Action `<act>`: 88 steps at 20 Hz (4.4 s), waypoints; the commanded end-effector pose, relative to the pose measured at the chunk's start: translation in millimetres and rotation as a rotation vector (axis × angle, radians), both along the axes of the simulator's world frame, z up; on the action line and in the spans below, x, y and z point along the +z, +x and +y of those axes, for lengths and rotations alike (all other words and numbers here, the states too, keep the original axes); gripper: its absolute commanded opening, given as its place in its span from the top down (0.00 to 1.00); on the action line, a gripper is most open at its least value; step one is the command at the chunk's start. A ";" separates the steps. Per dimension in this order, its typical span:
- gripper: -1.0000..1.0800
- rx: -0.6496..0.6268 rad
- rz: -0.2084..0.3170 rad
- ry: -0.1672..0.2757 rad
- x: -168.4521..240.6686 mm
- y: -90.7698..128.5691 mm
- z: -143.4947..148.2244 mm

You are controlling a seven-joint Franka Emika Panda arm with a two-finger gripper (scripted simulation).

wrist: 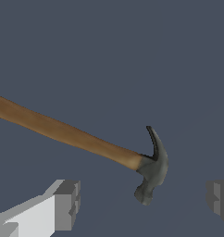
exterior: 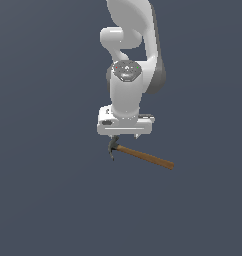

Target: Pick up the object and move it to a goal position.

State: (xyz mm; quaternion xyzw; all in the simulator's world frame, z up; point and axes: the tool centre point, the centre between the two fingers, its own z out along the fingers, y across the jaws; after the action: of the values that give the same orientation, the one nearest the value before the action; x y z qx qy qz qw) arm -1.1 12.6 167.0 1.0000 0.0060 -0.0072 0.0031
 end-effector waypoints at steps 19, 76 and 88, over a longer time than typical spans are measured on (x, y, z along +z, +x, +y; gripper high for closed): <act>0.04 0.039 -0.002 0.012 -5.4 3.0 3.6; 0.04 1.042 -0.009 0.013 -130.2 22.4 65.5; 1.00 1.044 -0.010 0.013 -150.4 23.3 65.5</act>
State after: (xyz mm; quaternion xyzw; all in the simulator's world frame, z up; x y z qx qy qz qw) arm 21.3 82.8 17.4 0.8623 0.5064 0.0001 -0.0012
